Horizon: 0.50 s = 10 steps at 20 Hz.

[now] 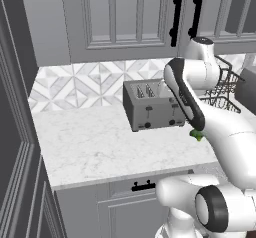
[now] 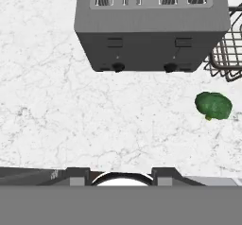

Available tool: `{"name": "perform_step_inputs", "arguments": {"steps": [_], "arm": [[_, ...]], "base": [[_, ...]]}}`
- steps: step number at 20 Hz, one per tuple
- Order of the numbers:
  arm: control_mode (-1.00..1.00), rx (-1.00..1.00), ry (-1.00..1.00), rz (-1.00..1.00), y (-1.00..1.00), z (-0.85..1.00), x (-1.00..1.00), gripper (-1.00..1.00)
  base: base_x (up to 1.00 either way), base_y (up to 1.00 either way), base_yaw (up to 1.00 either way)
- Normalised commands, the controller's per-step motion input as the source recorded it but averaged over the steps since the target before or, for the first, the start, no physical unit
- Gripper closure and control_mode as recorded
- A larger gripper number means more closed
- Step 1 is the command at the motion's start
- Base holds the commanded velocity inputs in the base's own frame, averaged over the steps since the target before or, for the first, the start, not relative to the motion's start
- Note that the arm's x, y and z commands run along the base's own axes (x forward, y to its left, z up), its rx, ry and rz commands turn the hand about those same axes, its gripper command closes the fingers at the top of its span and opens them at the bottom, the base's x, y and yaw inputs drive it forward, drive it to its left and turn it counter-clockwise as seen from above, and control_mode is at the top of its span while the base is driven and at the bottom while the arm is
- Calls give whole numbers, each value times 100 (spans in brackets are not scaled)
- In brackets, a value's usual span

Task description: Pick the whisk from the drawer and place it on the counter.

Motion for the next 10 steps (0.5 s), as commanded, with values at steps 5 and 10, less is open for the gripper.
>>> {"name": "perform_step_inputs", "arguments": {"steps": [5,10], "arm": [[-100,1,-9,0,-47,-4,-64,-100],[-100,3,-3,0,-100,-6,-91,-100]], "base": [[0,0,0],[0,0,0]]}}
